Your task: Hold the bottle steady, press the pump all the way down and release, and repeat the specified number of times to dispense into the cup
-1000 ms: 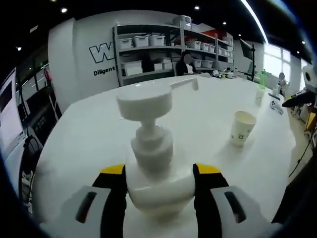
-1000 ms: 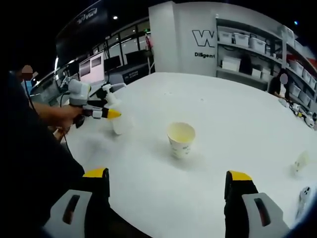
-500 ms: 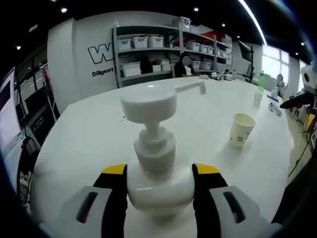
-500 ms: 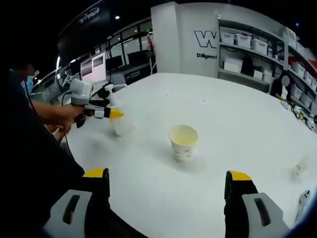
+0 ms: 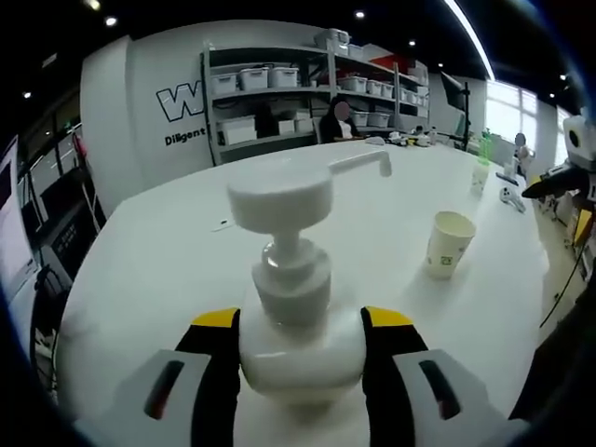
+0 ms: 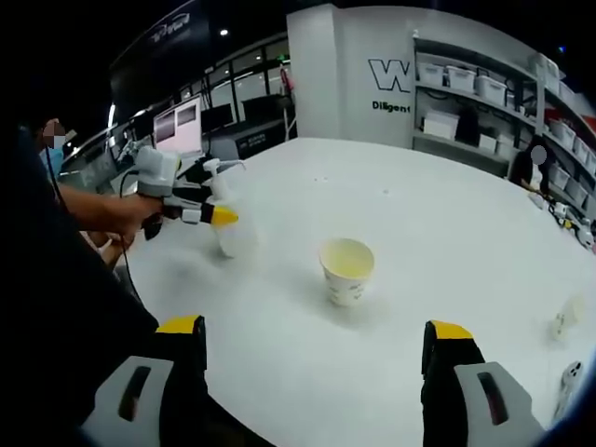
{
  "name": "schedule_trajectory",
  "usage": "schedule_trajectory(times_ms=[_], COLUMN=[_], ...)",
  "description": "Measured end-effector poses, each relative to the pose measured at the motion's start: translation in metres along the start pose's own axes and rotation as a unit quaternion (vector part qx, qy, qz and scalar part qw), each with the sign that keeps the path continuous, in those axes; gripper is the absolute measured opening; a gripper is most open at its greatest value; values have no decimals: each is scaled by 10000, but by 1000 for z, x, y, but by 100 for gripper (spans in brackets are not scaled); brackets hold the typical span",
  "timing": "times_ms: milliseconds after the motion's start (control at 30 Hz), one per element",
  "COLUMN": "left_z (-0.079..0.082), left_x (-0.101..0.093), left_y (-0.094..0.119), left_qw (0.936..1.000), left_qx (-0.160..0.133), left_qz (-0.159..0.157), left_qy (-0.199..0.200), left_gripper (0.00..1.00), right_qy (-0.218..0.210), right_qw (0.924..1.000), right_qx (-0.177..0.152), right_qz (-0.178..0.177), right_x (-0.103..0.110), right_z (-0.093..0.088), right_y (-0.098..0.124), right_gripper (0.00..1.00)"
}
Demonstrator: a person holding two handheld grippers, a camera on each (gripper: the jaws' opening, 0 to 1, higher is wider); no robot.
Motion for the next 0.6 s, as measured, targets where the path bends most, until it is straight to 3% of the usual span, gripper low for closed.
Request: schedule_trajectory(times_ms=[600], left_z=[9], left_x=[-19], left_y=[-15], left_qw=[9993], left_qx=[118], left_qz=[-314], left_qy=[-168], left_gripper=[48], right_qy=[17], right_qw=[10000], right_qx=[-35], right_qz=[14], right_x=[-3], right_z=[5], right_y=[-1], right_gripper=[97])
Point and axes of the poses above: the point that each gripper's makers call its tool centre point, and the gripper's own axes: y roughly backward along the fingers, x roughly to its left, z roughly out of its top, the point moved 9 cm from there along y, roughly backward along the fingers, and after that the axes turned 7 degrees about y, right-handed, at the moved point
